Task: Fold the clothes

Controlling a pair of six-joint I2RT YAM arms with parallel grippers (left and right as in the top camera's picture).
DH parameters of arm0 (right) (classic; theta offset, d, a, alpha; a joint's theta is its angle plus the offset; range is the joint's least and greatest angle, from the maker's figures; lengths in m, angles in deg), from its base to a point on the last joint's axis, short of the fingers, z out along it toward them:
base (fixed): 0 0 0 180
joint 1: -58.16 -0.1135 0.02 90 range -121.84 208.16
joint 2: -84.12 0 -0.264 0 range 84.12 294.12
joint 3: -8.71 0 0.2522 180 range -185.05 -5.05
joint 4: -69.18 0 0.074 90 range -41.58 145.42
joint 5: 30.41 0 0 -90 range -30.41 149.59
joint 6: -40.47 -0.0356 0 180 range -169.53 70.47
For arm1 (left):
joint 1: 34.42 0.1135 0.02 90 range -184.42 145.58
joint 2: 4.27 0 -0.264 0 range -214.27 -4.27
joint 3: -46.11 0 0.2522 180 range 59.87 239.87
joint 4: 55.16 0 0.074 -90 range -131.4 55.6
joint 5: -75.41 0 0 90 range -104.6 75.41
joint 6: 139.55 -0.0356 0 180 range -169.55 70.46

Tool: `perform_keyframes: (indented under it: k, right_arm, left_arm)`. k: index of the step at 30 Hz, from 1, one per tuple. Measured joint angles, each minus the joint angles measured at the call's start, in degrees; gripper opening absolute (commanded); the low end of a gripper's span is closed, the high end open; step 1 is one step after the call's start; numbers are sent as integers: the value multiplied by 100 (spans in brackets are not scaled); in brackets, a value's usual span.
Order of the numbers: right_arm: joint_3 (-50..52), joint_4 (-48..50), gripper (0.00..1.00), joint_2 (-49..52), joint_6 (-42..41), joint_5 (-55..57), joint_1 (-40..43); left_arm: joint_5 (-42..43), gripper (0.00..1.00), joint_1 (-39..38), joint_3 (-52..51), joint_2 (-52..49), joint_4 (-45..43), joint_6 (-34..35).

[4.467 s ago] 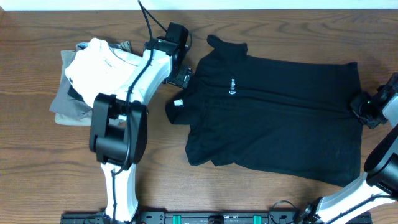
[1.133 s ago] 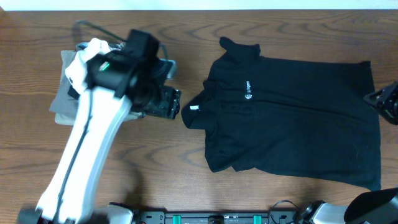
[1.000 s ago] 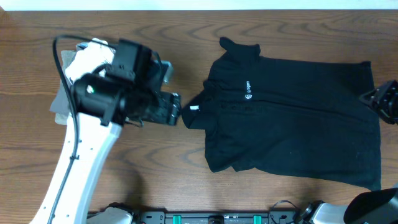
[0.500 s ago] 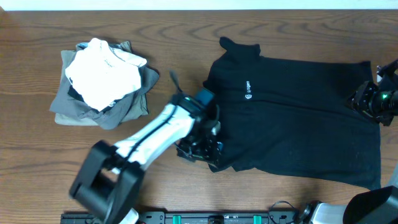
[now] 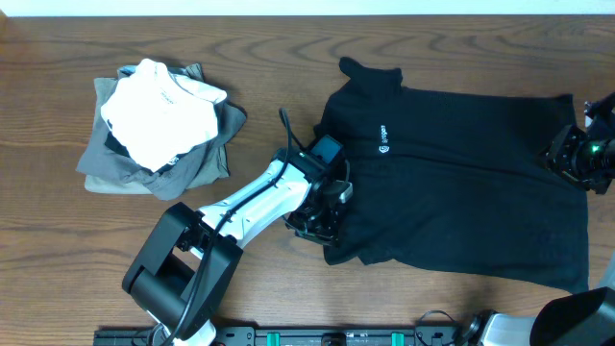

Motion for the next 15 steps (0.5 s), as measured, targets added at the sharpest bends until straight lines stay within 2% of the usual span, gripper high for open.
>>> perform_keyframes:
  k: [2,4,8,10,15]
  right_arm:
    - [0,2,36,0,0,33,0]
    - [0,0,36,0,-7,109,0]
    - [13,9,37,0,-155,485,0]
    - [68,52,38,0,-256,688,2]
    - [623,385,39,0,-393,962,4]
  left_arm:
    - [-2,10,0,17,-2,210,2]
    - [-13,6,0,90,-2,621,-4]
    - [-24,6,52,562,0,1856,-192]
    - [-96,6,151,890,33,2162,-299]
    - [-442,6,424,1322,332,1858,-417]
